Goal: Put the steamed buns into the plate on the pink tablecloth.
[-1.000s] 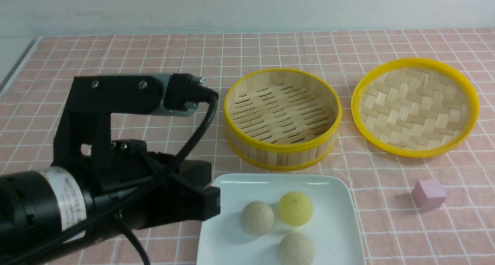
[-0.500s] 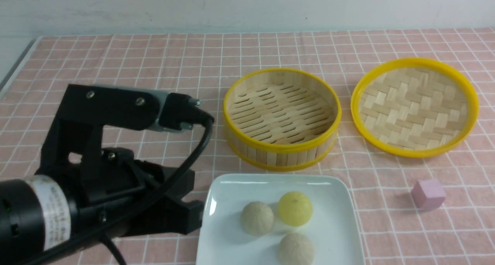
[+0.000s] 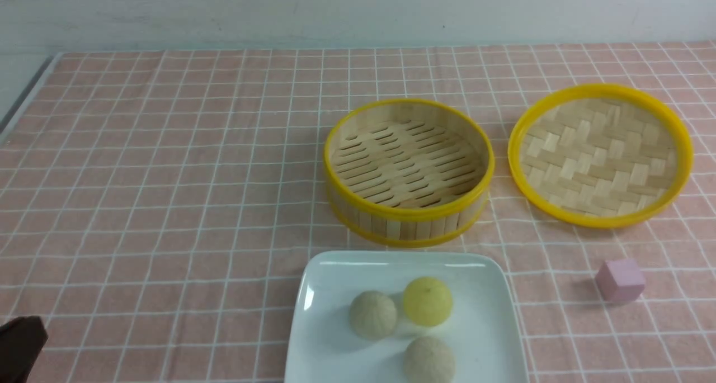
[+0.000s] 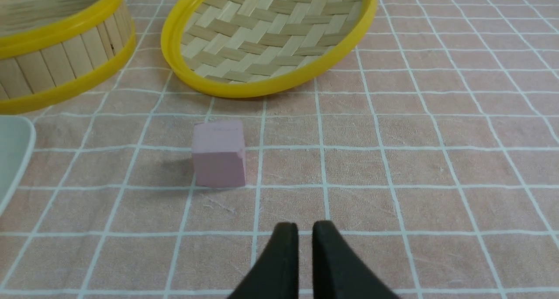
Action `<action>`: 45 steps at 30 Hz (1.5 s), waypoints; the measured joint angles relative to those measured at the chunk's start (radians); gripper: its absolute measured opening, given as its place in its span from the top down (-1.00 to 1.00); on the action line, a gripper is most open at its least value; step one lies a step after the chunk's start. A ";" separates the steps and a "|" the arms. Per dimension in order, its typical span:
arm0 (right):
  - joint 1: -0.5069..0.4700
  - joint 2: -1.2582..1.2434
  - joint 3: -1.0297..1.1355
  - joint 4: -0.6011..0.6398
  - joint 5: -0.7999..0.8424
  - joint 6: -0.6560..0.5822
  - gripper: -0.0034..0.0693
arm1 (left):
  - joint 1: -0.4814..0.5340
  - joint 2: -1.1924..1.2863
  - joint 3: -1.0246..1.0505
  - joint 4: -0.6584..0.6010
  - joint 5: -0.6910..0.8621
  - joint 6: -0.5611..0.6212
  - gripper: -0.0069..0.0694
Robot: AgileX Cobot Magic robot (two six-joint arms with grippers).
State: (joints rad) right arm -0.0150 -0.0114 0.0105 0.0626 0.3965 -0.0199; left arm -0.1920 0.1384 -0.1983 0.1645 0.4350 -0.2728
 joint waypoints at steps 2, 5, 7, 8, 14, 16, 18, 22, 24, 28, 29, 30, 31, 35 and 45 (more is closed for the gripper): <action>0.000 0.000 0.000 0.000 0.000 0.000 0.68 | 0.057 -0.068 0.052 -0.018 0.002 0.009 0.64; 0.000 0.000 0.000 0.000 0.000 0.000 0.68 | 0.116 -0.129 0.126 -0.035 0.000 0.017 0.63; 0.000 0.000 0.000 0.000 0.000 0.000 0.67 | 0.154 -0.146 0.176 -0.037 -0.001 0.019 0.63; 0.000 0.000 0.000 0.000 0.000 0.000 0.67 | 0.164 -0.149 0.192 -0.037 -0.004 0.020 0.63; 0.000 0.000 0.000 0.000 0.000 0.000 0.66 | 0.173 -0.150 0.216 -0.040 -0.035 0.022 0.62; 0.000 0.000 0.000 0.000 0.000 0.000 0.65 | 0.174 -0.150 0.216 -0.040 -0.035 0.038 0.62; 0.000 0.000 0.000 0.000 0.000 0.000 0.64 | 0.174 -0.150 0.216 -0.041 -0.036 0.052 0.60; 0.000 0.000 0.000 0.000 0.000 0.000 0.63 | 0.174 -0.150 0.216 -0.046 -0.037 0.055 0.59; 0.000 0.000 0.000 0.000 0.000 0.000 0.62 | 0.174 -0.150 0.216 -0.048 -0.037 0.057 0.59; 0.000 0.000 0.000 0.000 0.000 0.000 0.62 | 0.174 -0.150 0.216 -0.048 -0.037 0.058 0.59; 0.000 0.000 0.000 0.000 0.000 0.000 0.61 | 0.174 -0.150 0.216 -0.048 -0.037 0.058 0.59; 0.000 0.000 0.000 0.000 0.000 0.000 0.61 | 0.174 -0.150 0.216 -0.049 -0.037 0.058 0.59; 0.000 0.000 0.000 0.000 0.000 0.000 0.61 | 0.174 -0.150 0.216 -0.050 -0.037 0.058 0.59; 0.000 0.000 0.000 0.000 0.000 0.000 0.60 | 0.174 -0.150 0.216 -0.050 -0.038 0.058 0.57; 0.000 0.000 0.000 0.000 0.000 0.000 0.60 | 0.174 -0.150 0.216 -0.043 -0.038 0.059 0.57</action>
State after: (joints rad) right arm -0.0150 -0.0114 0.0105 0.0626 0.3965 -0.0199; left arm -0.0175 -0.0120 0.0175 0.1217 0.3969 -0.2137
